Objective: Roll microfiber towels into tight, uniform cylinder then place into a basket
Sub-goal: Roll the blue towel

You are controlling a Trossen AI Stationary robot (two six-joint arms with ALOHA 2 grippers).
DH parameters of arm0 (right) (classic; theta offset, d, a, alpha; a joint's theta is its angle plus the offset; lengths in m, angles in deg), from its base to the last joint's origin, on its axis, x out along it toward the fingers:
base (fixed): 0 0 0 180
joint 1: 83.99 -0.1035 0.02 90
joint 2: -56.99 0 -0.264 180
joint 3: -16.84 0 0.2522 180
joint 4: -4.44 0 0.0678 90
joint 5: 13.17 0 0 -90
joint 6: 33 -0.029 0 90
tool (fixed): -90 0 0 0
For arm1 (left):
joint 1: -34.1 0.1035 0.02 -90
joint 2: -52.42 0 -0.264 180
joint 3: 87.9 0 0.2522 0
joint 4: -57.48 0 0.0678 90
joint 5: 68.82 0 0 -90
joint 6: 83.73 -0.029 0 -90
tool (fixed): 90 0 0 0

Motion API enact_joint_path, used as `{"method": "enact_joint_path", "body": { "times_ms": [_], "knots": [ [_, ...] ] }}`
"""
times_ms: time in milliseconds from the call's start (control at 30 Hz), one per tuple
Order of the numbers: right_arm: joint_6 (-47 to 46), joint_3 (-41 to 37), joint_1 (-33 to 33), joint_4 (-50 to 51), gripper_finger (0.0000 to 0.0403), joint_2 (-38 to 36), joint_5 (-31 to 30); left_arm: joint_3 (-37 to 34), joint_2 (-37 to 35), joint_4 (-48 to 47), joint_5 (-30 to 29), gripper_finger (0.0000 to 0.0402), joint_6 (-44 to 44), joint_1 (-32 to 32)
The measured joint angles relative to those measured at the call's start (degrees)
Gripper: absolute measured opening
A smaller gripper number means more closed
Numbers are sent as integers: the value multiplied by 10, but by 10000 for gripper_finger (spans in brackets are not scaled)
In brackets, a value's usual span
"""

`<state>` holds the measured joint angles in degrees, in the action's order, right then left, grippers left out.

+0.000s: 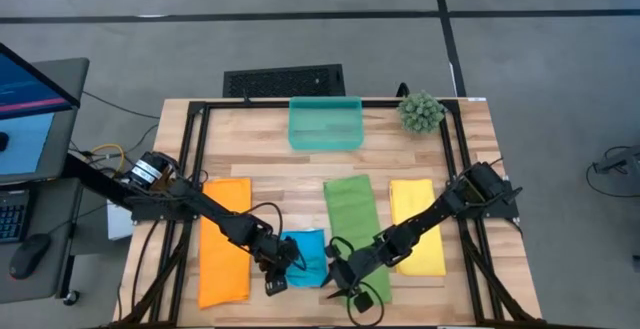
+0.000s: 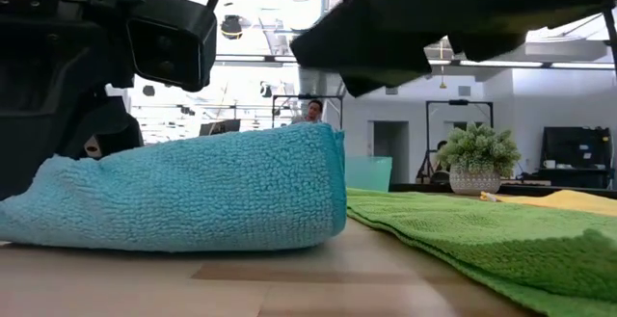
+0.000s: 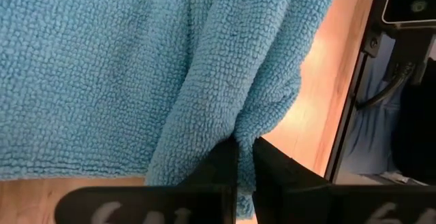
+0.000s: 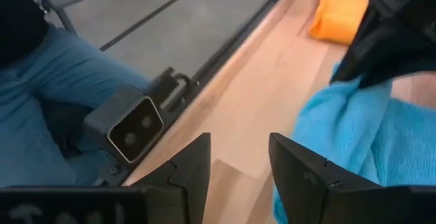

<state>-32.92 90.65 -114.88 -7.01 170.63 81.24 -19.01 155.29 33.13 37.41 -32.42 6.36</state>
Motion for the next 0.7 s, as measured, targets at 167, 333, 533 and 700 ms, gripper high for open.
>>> {"method": "enact_joint_path", "body": {
  "times_ms": [167, 333, 533, 700],
  "knots": [
    [4, 0, 3, -6, 170, 0, 0, 0, 0, 0, 0, 9, 2, 0],
    [-1, 7, 12, -15, 164, 20, 0, 0, 0, 0, 0, 9, 2, 0],
    [0, 20, 10, 10, 156, 35, -8, 0, 0, -1, 0, 9, 2, 0],
    [-15, 28, 14, 15, 149, 57, -7, 0, 0, -2, 0, 9, 0, 0]
  ]
}}
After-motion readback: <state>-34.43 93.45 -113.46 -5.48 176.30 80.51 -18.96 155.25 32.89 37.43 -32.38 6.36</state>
